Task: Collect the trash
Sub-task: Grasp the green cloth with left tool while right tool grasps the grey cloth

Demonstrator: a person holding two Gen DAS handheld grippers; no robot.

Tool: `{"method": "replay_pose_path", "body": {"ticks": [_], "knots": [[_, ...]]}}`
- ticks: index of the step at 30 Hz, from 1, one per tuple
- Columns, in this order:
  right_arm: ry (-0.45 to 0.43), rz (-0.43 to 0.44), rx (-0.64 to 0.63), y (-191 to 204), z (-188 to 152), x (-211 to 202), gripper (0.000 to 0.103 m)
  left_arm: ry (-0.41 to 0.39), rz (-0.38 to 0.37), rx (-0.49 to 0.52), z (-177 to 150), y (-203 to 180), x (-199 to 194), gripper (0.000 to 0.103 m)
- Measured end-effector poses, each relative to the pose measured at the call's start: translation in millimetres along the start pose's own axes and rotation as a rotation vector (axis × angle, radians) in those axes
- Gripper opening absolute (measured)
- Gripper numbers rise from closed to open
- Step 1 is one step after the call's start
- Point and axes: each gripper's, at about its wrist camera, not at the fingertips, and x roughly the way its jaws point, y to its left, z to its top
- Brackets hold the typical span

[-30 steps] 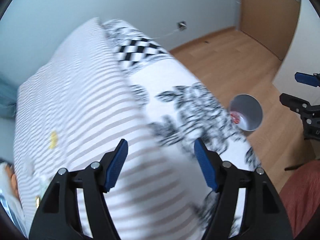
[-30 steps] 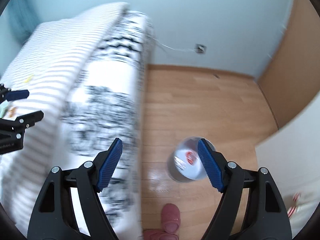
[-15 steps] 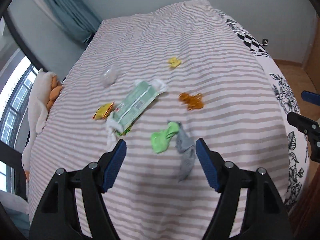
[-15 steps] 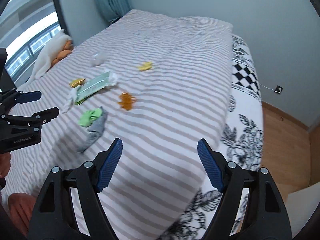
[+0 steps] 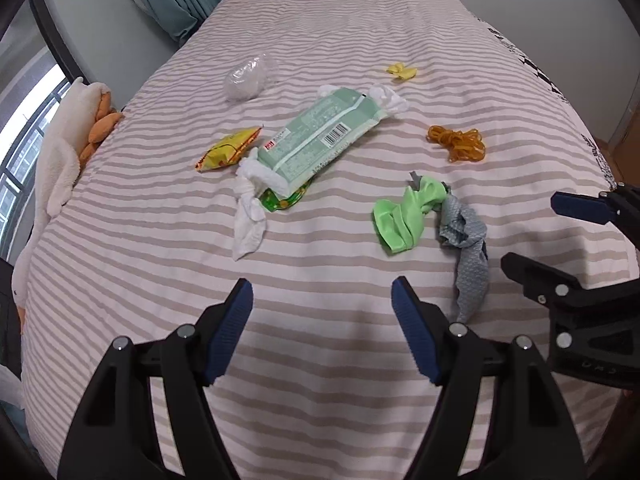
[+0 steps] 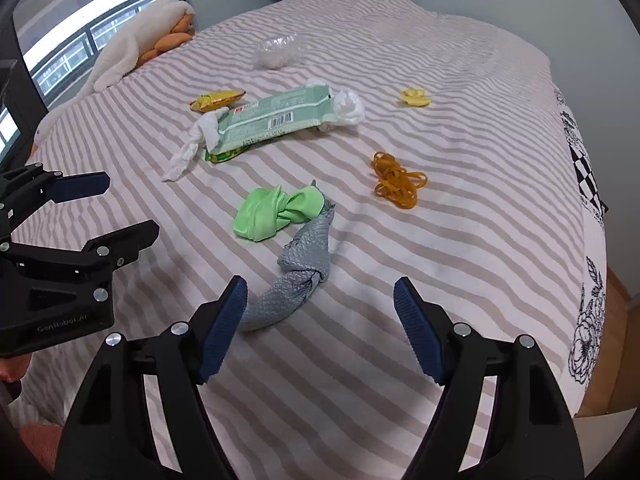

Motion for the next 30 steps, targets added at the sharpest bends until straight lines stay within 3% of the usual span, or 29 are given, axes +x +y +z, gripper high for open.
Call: {"method": "replay_pose_path", "body": {"ticks": [7,8,10,11,17,24,26,27,28,30], "knots": [[0.059,-0.013,0.006,0.8,4.5,51.7,0.065,0.021,-0.059,0.015,1.8,1.6,42.4,0.072],[0.065,-0.014,-0.001,1.5,5.4,57.6,0.060,0.023,-0.068,0.016,2.4,1.6,46.1,0.072],[0.088,0.012,-0.021,3.9,5.8,68.7,0.023,0.026,-0.075,0.022,4.3,-0.8,52.9,0.072],[0.087,0.012,-0.030,4.3,5.7,71.4,0.021,0.025,-0.076,0.027,5.8,-2.4,55.5,0.072],[0.025,-0.018,-0.016,-13.4,9.1,57.6,0.018,0.006,-0.112,0.063,19.4,-20.3,63.9,0.072],[0.024,-0.025,0.030,-43.7,6.9,51.8,0.018,0.003,-0.129,0.101,38.0,-50.2,81.4,0.072],[0.025,-0.022,0.029,-43.8,7.0,51.9,0.018,0.014,-0.130,0.101,39.4,-54.7,88.9,0.058],[0.024,-0.020,0.027,-43.6,7.1,51.6,0.018,0.027,-0.134,0.100,39.9,-55.7,92.3,0.041],[0.023,-0.017,0.027,-44.0,6.5,51.0,0.018,0.036,-0.143,0.093,39.8,-56.3,93.7,0.031],[0.019,-0.011,0.028,-44.8,6.2,48.6,0.018,0.025,-0.135,0.092,38.9,-57.5,89.6,0.027]]}}
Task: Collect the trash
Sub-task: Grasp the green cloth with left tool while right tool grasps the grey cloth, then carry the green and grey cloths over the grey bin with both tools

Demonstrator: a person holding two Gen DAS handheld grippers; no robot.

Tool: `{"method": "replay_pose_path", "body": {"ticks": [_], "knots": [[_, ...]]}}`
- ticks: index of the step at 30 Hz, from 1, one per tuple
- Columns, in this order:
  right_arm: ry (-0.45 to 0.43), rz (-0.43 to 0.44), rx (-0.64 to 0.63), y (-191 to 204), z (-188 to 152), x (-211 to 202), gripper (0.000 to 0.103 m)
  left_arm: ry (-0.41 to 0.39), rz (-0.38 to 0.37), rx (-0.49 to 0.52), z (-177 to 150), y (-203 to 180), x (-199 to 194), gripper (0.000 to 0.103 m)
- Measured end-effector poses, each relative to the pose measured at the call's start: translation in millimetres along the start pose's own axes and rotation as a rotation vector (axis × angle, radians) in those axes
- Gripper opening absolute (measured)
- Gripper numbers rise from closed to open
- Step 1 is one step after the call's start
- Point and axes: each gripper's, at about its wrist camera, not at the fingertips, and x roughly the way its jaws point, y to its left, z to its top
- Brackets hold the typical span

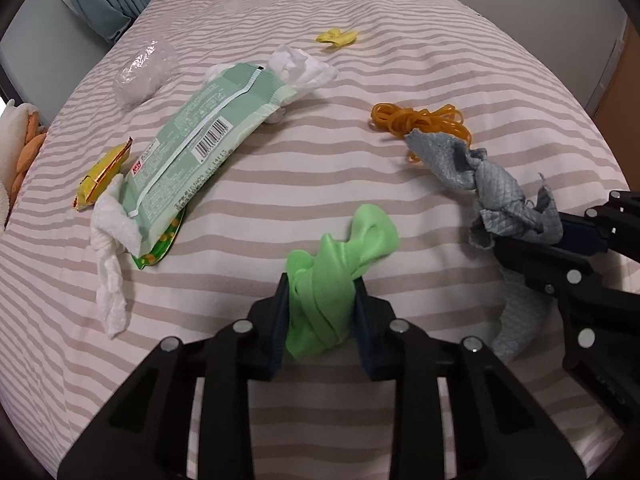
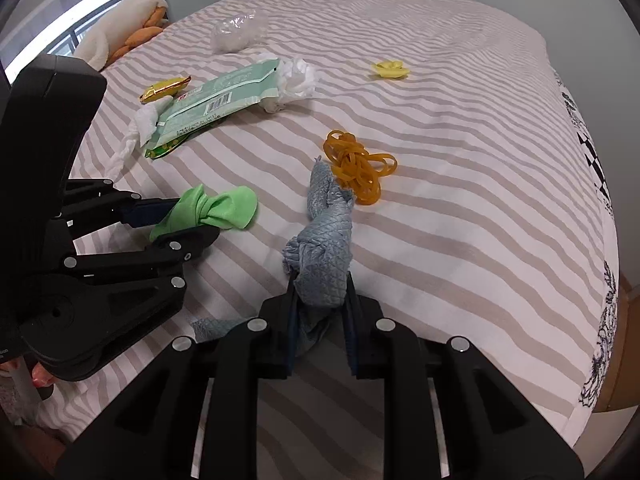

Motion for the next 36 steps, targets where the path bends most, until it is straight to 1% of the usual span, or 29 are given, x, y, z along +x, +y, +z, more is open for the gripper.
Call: {"method": "replay_pose_path", "body": {"ticks": [4,9,13,17,21,26,32,36], "knots": [[-0.013,0.011,0.004,-3.5,-2.6,-9.9,0.018,-0.024,0.017,0.002,-1.8,-3.5,-20.4,0.026],[-0.041,0.013,0.015,-12.8,-7.4,-33.1,0.018,-0.069,0.026,-0.007,-2.6,-14.2,-58.5,0.026],[-0.072,-0.002,0.026,-30.6,-18.8,-62.3,0.018,-0.107,0.024,0.022,-2.0,-41.0,-91.8,0.026],[-0.103,-0.029,0.066,-63.3,-36.4,-95.8,0.018,-0.142,0.009,0.078,5.7,-81.1,-117.9,0.026],[-0.126,-0.083,0.127,-113.6,-60.4,-131.1,0.018,-0.176,-0.016,0.151,22.1,-135.2,-136.0,0.026],[-0.145,-0.183,0.235,-195.2,-101.8,-176.1,0.018,-0.202,-0.081,0.242,48.1,-215.9,-146.1,0.026],[-0.139,-0.324,0.383,-297.9,-160.0,-213.6,0.018,-0.207,-0.174,0.356,81.5,-318.8,-139.7,0.026],[-0.116,-0.399,0.477,-355.3,-197.9,-217.9,0.018,-0.204,-0.235,0.437,105.5,-390.7,-123.4,0.026]]}}
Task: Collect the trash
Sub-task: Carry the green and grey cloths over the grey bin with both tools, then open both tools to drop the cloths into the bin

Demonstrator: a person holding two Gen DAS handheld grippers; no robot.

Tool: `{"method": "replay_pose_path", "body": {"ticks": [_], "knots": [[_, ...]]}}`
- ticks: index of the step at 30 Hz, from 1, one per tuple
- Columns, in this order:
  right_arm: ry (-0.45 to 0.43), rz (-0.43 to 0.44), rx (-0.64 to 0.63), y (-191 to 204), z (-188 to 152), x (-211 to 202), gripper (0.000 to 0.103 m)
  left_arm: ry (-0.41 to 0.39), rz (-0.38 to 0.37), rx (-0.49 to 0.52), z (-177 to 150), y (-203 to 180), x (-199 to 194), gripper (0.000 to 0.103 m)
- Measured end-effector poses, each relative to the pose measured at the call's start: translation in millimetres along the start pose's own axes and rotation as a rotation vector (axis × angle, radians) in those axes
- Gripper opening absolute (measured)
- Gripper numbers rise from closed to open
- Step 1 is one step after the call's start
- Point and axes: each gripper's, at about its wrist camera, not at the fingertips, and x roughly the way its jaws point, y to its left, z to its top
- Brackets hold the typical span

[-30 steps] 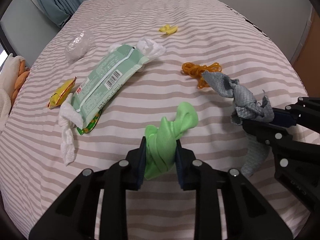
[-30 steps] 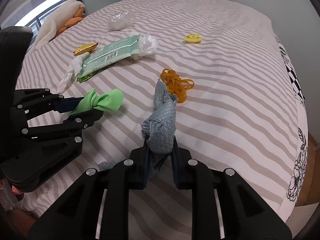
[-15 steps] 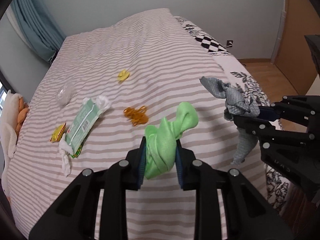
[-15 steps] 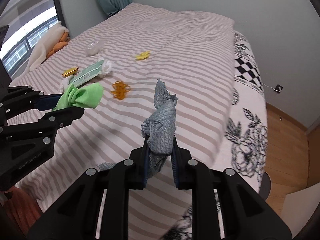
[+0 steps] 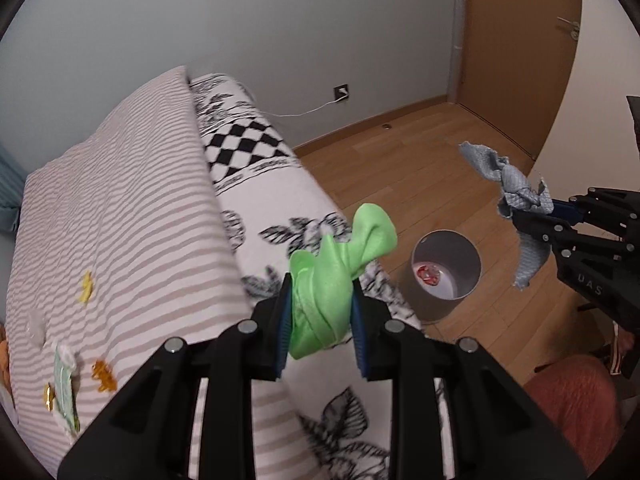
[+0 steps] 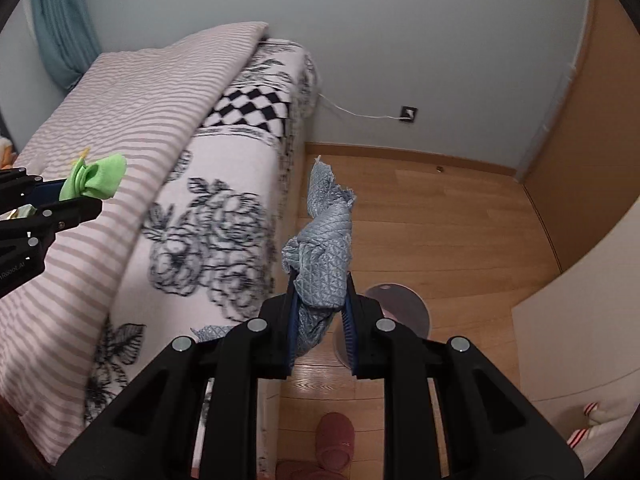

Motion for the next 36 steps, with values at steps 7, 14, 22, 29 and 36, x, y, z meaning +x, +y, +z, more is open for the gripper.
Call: {"method": "replay_pose_path", "body": {"ticks": [7,14,22,29,36], "knots": [[0.090,-0.084,0.163,-91.9,-32.3,67.9,0.018,0.067,-0.138,0.121,52.3,-82.7,96.1,0.026],[0.168,-0.095,0.309,-138.3,-69.7,156.6,0.018,0.184,-0.226,0.239,50.5,-139.4,198.2,0.026],[0.242,-0.117,0.350,-166.4,-96.1,241.7,0.018,0.272,-0.305,0.254,46.1,-183.9,300.0,0.027],[0.306,-0.122,0.392,-176.8,-115.6,285.6,0.037,0.353,-0.304,0.302,39.8,-206.8,338.3,0.049],[0.309,-0.138,0.392,-177.7,-116.3,274.8,0.040,0.348,-0.290,0.291,36.8,-209.9,337.6,0.069]]}}
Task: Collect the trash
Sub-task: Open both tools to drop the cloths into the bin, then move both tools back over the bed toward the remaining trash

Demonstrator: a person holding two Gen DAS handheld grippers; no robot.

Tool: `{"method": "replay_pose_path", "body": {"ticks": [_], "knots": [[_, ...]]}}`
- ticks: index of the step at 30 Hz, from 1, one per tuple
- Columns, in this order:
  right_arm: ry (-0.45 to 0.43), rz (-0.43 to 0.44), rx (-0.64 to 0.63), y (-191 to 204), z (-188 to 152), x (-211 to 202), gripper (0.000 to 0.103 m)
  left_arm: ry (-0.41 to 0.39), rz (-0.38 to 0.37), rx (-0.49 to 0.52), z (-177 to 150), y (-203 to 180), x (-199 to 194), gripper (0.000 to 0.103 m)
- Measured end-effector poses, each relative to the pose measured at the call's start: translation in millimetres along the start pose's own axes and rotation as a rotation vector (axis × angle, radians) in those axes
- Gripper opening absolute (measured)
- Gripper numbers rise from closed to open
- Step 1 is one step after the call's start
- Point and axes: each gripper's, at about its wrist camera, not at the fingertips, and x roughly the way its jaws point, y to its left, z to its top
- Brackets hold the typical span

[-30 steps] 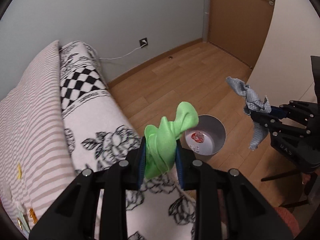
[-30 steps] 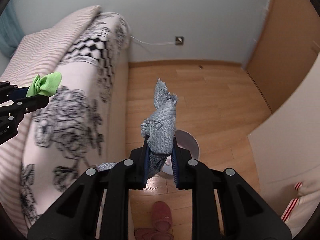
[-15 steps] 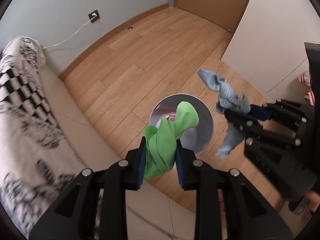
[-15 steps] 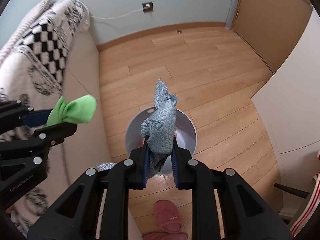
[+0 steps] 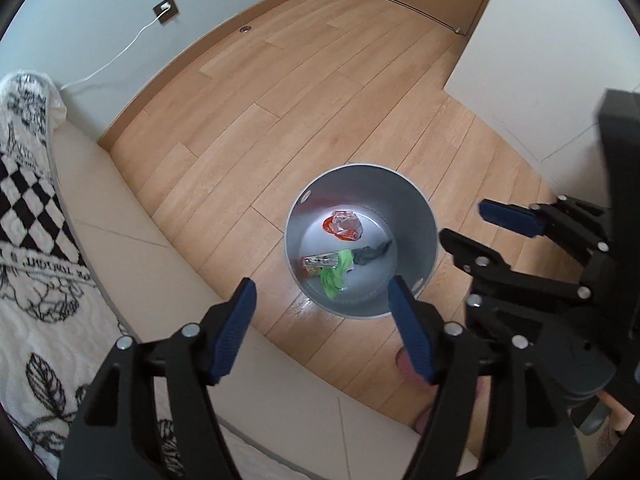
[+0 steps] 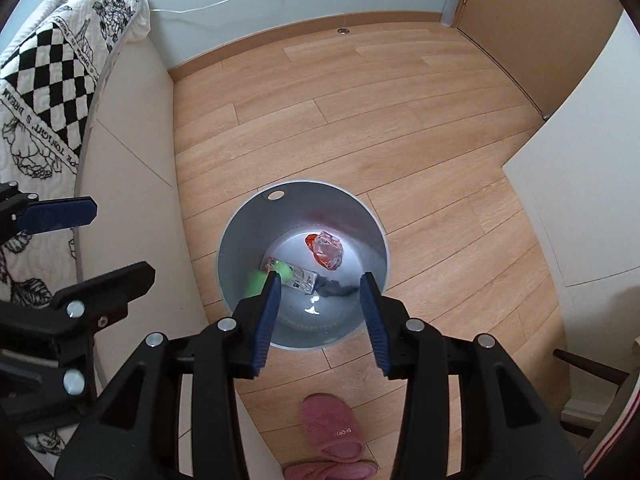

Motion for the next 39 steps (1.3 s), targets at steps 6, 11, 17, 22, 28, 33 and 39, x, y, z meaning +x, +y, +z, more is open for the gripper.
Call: {"method": "replay_pose_path", "body": {"ticks": [6,11,17,22,28,33,39], "knots": [[-0.033,-0.007,-0.042,13.5,-5.2,-44.2,0.042,-0.014,0.019,-0.060,-15.7,15.2,-31.3,0.069],[-0.082,0.005,-0.133,43.2,-9.6,-102.7,0.044,-0.044,0.069,-0.112,-55.4,31.6,-79.3,0.069],[-0.153,0.107,-0.215,89.7,-13.5,-177.9,0.043,-0.138,0.114,-0.248,-108.4,63.4,-166.7,0.069],[-0.210,0.171,-0.319,146.2,-30.2,-239.5,0.043,-0.232,0.191,-0.362,-166.3,92.7,-251.6,0.072],[-0.262,0.300,-0.477,230.6,-69.0,-310.6,0.044,-0.270,0.328,-0.506,-263.4,124.4,-339.0,0.075],[-0.291,0.410,-0.624,312.1,-122.3,-358.4,0.043,-0.276,0.439,-0.635,-360.8,148.5,-405.1,0.075],[-0.324,0.512,-0.757,396.2,-179.3,-405.7,0.054,-0.312,0.563,-0.789,-471.7,171.4,-473.5,0.077]]}}
